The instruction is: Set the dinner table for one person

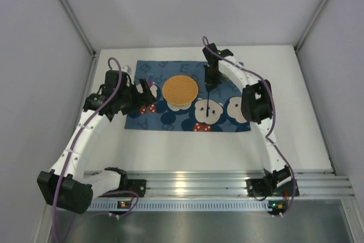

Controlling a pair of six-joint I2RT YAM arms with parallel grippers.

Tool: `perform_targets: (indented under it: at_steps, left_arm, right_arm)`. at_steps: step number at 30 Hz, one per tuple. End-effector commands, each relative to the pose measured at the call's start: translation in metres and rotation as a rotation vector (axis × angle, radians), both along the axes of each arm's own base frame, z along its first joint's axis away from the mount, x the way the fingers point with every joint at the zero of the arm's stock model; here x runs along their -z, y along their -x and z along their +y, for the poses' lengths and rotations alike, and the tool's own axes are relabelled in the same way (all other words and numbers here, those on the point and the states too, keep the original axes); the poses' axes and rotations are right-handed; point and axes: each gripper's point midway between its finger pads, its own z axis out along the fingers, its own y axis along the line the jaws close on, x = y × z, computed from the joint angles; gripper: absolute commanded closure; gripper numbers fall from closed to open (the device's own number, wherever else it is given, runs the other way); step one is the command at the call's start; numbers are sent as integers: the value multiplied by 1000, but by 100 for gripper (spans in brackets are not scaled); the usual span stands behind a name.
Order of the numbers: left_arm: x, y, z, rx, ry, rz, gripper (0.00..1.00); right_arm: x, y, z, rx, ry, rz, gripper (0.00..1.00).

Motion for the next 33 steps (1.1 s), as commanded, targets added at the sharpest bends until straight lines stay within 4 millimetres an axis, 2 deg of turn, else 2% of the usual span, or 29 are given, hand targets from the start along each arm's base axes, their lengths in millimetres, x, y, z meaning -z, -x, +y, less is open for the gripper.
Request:
perform_targets:
  at_steps: [1,3,4,6,7,9,10,12,13,15,16,17,18,19,20,21,22,23,24,25,26,27,28,29,30,31,33]
  left_arm:
    - [-1,-6,-4,19,0,-9,1]
    - [0,-10,-5,26,-5,-4,2]
    - [0,-12,-5,29,-8,-5,1]
    - [-2,-14,-7,41,-5,-4,2]
    - [-3,-15,-7,44,-6,-6,2]
    - [-6,-15,-9,56,-3,-13,2]
    - [-7,-16,-9,58,-4,-19,2]
    - [-11,-17,-7,60,-16,-43,1]
    - [-13,-17,-5,55,-21,-50,2]
    - [-35,-20,1,28,-36,-107,6]
    - [-48,-21,2,20,-40,-154,6]
    - [-72,-19,5,10,-30,-244,6]
    - [-84,-21,14,-20,-56,-302,6]
    - [-92,-21,20,-47,-69,-350,5]
    - [-103,-19,29,-87,-79,-435,4]
    - [-100,-20,43,-136,-131,-471,1]
    - [-98,-20,48,-153,-148,-508,1]
    - [-87,-16,56,-165,-186,-554,1]
    - [-81,-14,62,-176,-213,-567,1]
    - [-77,-10,70,-204,-244,-578,1]
    - [-73,-2,76,-197,-274,-606,1]
    - [-71,1,79,-196,-295,-616,1]
    - [-70,5,87,-220,-324,-623,1]
    - [-65,10,93,-232,-347,-631,1]
    - [-64,12,96,-244,-359,-636,1]
    - [-59,14,100,-252,-374,-638,1]
    - [-57,15,98,-251,-363,-634,1]
  right_arm:
    - [-11,-13,-6,-9,27,-49,77]
    - [-13,-14,-8,-2,27,-52,59]
    - [-20,-15,-7,2,16,-62,45]
    - [-34,-16,-4,0,-13,-81,34]
    - [-54,-17,-2,-7,-37,-115,27]
    - [-80,-16,0,-13,-61,-162,16]
    - [-109,-13,3,-24,-82,-212,6]
    - [-138,-8,0,-33,-82,-275,2]
    - [-172,-3,0,-44,-99,-346,0]
    - [-197,6,-6,-41,-80,-410,0]
    - [-236,15,-6,-65,-99,-511,0]
    - [-227,25,-11,-81,-67,-507,0]
    - [-233,30,-19,-77,-28,-550,0]
    - [-278,43,-17,-108,-52,-705,0]
    - [-241,57,-22,-138,7,-667,0]
    - [-255,60,-12,-163,-30,-766,0]
    - [-279,82,-18,-184,-63,-848,0]
    - [-244,98,-20,-219,-53,-805,0]
    - [-275,117,-16,-225,-145,-914,0]
    - [-273,128,-16,-222,-179,-928,0]
    - [-244,143,-16,-242,-201,-886,0]
    - [-268,158,-19,-203,-302,-956,0]
    - [-243,168,-22,-192,-315,-918,0]
    - [-243,174,-26,-165,-341,-927,0]
    - [-257,184,-32,-114,-415,-964,0]
    - [-241,189,-34,-94,-425,-938,0]
    - [-243,200,-34,-95,-477,-918,0]
